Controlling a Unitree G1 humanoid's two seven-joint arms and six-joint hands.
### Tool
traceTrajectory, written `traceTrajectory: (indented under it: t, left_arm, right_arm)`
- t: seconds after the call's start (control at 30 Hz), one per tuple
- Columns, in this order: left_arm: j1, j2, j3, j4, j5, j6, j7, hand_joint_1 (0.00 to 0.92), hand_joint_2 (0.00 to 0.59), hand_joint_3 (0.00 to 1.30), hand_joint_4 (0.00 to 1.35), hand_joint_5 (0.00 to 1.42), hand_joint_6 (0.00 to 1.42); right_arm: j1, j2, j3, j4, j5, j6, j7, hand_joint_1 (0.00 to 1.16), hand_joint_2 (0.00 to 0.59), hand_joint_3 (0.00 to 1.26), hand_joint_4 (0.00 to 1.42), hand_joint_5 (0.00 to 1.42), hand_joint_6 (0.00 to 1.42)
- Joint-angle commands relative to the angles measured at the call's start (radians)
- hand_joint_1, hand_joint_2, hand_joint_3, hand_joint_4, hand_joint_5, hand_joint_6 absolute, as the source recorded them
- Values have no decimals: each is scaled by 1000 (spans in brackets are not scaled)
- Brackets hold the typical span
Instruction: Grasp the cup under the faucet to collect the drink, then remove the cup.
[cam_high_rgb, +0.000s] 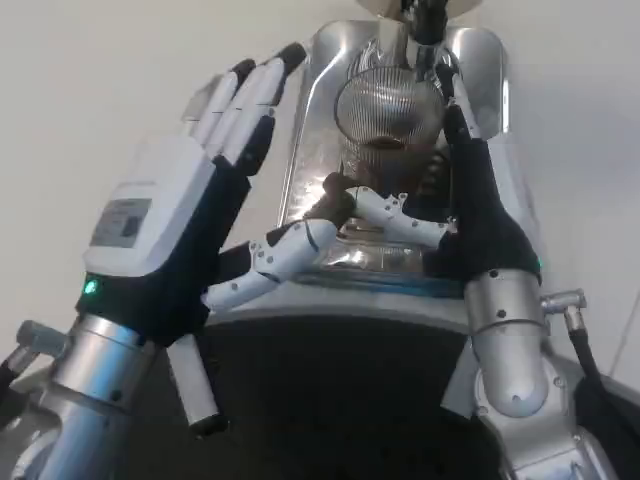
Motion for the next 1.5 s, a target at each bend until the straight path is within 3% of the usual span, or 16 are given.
traceTrajectory:
  t: [0.03,0.1,0.23,0.4,0.87,1.5]
  left_arm:
    - [-1,6,10,12,-9,8,-8,0,264,0,0,0,0]
    - [1,4,15,11,-10,14,-6,0,264,0,0,0,0]
    - [10,4,24,3,-11,24,-5,0,261,0,0,0,0]
    - [23,7,28,-12,-8,33,-10,0,257,0,0,0,0]
    - [2,10,22,5,-12,27,-13,0,256,0,0,0,0]
    - [19,8,20,-18,12,43,-14,0,256,0,0,0,0]
  right_arm:
    - [-15,29,9,51,-10,-19,-42,1070,222,177,170,199,368]
    - [-31,42,15,64,-45,-14,-93,1159,394,307,265,319,507]
    - [-70,48,8,105,-77,-14,-149,1162,462,429,375,419,623]
    - [-116,40,1,154,-95,-37,-194,1162,488,558,518,564,789]
    - [-83,35,11,130,-93,-59,-206,1162,457,705,699,738,971]
    - [29,6,35,-78,-98,-29,-79,1162,422,758,744,788,1030]
